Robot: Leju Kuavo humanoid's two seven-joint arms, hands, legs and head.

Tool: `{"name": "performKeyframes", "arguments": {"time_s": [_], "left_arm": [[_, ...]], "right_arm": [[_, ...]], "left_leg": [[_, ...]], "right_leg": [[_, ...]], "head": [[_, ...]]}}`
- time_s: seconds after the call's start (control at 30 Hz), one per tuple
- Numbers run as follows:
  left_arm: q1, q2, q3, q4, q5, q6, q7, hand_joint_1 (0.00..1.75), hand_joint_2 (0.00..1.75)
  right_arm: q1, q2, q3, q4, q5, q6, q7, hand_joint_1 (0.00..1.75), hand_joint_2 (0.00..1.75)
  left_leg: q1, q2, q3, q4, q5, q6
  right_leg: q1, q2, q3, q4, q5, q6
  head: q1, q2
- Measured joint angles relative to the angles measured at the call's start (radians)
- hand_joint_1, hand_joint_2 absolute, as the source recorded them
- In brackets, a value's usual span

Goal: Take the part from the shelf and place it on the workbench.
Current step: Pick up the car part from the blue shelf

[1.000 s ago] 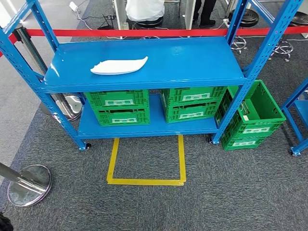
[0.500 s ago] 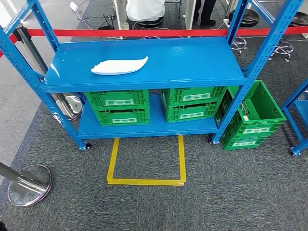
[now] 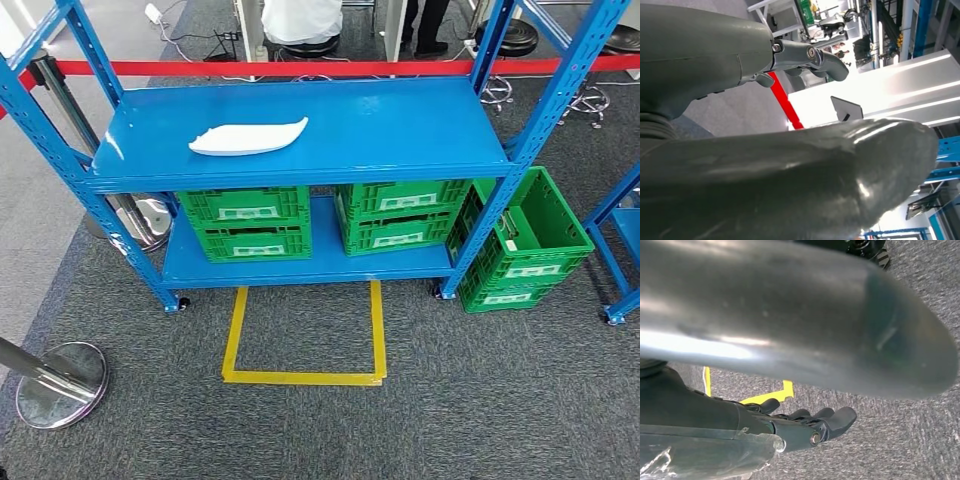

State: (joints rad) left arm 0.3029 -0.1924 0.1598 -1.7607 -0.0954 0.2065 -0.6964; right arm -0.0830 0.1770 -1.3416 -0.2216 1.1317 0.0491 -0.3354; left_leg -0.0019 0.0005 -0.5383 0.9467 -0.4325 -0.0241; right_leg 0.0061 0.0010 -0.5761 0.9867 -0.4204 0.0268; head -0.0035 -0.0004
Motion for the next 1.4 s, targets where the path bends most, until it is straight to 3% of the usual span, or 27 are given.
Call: {"name": "performKeyframes", "arguments": {"time_s": [1.07, 1.4], "left_arm": [[-0.024, -0.007, -0.008, 0.002, -0.005, 0.038, 0.0, 0.0, 0.0], [-0.024, -0.007, -0.013, 0.002, -0.005, 0.044, 0.0, 0.0, 0.0]], "right_arm": [[-0.002, 0.0, 0.008, 0.0, 0.004, 0.008, -0.012, 0.0, 0.0], [-0.002, 0.0, 0.016, 0.0, 0.01, 0.008, -0.011, 0.0, 0.0]], "left_leg": [[-0.001, 0.0, 0.0, 0.001, 0.0, 0.001], [-0.006, 0.0, -0.006, 0.013, -0.006, 0.013]], "right_leg": [[-0.001, 0.0, 0.0, 0.0, 0.0, 0.001], [-0.006, 0.0, 0.0, -0.001, 0.003, 0.011]], "head": [[0.0, 0.0], [0.0, 0.0]]}}
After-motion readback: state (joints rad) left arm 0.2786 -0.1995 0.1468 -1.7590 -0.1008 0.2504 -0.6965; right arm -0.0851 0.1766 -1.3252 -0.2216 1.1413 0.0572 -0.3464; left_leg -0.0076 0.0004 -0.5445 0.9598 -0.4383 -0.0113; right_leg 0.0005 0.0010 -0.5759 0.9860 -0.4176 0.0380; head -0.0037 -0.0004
